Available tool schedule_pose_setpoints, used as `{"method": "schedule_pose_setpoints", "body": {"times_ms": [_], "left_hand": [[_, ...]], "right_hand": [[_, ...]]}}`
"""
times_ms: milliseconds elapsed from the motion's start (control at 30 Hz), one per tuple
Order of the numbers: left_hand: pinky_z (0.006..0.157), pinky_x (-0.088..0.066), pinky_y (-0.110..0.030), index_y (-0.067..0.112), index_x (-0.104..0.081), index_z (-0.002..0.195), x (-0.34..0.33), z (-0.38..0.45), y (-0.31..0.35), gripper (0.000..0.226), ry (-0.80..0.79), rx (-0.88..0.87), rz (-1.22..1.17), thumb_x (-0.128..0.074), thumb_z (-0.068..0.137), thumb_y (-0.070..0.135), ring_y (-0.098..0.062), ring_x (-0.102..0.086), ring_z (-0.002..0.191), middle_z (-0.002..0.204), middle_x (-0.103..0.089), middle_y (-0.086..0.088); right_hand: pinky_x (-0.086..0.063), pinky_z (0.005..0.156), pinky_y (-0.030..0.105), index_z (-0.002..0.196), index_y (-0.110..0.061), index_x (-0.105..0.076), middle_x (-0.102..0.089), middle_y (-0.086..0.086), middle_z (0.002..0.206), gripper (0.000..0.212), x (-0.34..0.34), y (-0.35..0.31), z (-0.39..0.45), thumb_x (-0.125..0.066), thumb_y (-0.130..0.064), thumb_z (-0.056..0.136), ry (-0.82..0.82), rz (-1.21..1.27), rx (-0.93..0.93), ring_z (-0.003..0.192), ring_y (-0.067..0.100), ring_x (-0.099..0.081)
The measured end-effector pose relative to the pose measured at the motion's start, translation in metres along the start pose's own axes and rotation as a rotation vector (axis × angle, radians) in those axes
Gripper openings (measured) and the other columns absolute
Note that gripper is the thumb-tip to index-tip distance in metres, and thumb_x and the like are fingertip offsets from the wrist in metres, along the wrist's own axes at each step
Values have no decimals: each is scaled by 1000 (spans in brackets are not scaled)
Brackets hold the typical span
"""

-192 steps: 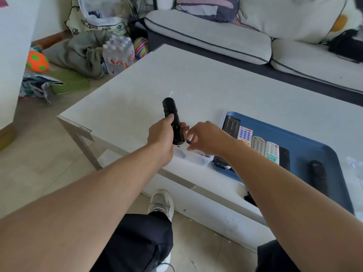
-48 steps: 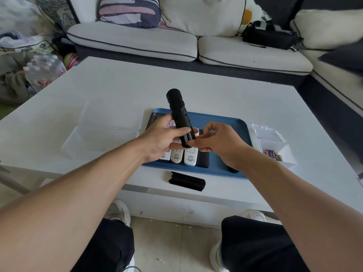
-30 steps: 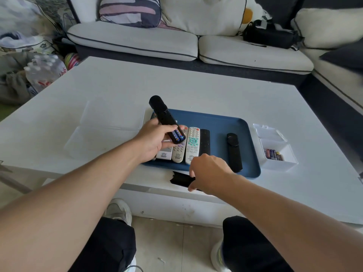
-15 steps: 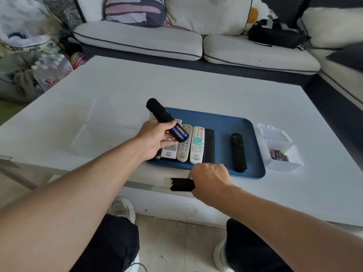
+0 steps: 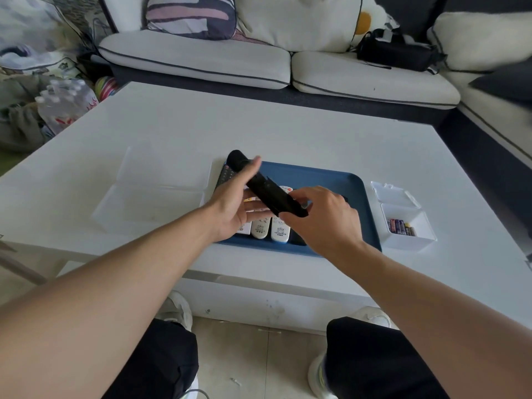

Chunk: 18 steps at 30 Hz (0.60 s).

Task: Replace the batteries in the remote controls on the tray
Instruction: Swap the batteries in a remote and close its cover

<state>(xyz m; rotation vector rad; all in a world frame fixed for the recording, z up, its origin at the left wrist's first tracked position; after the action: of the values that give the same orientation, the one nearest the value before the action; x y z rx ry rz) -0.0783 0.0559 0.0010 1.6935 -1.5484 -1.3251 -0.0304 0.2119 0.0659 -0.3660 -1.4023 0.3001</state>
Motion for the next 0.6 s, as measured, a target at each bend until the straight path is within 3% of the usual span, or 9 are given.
{"method": "schedule_pose_setpoints", "body": {"times_ms": [100,167,233,333,467,600], "left_hand": [[76,-63,-39,1,-64,113,-19,-4,-2,31,-62,-43,130,-69,94,24,-24,-75,81,101,-72,-16],[69,-63,-36,-3,-63,114,-21,-5,-1,24,-45,-72,151,-66,96,13,-18,-73,71,99,-72,-17],[70,-63,-36,-6,-62,117,-19,-2,0,27,-33,-81,162,-64,97,12,-24,-74,81,106,-72,-21],[77,-63,-40,-4,-65,113,-15,1,2,24,-26,-95,154,-63,97,14,-31,-70,99,111,-72,-21],[73,-61,-30,5,-67,98,-17,1,9,9,-52,-139,112,-63,97,13,-21,-75,89,93,-78,-8],[69,-59,-24,3,-65,109,-24,-2,11,13,-99,-161,105,-61,97,7,-15,-76,84,87,-78,-1]], "right_hand": [[-45,66,29,112,-42,-66,-65,-17,100,33,-2,0,2,-64,-60,84,19,-7,5,85,12,-62],[-50,69,30,115,-43,-65,-65,-19,100,39,-4,-1,3,-64,-65,83,31,-7,34,85,9,-63],[-53,71,31,116,-44,-66,-65,-19,99,44,-6,4,4,-65,-68,80,17,45,24,85,5,-63],[-55,73,30,109,-37,-70,-68,-17,95,38,-7,26,9,-69,-63,81,-21,338,-131,84,3,-64],[-63,73,36,104,-22,-70,-74,0,98,32,-32,42,1,-71,-49,88,-269,714,-394,82,13,-70],[-62,73,32,109,-14,-71,-76,9,101,23,-47,37,-12,-65,-33,96,-453,911,-455,84,20,-72]]}}
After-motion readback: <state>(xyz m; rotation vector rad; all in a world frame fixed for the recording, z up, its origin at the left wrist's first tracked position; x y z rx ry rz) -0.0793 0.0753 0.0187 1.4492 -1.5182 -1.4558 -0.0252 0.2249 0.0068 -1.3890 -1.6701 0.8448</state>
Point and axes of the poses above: each hand's wrist, its own z-axis towards the middle knuckle, its own x-axis out of the back of the hand, y = z × x, the point moved 10 cm from there along z, towards the middle knuckle
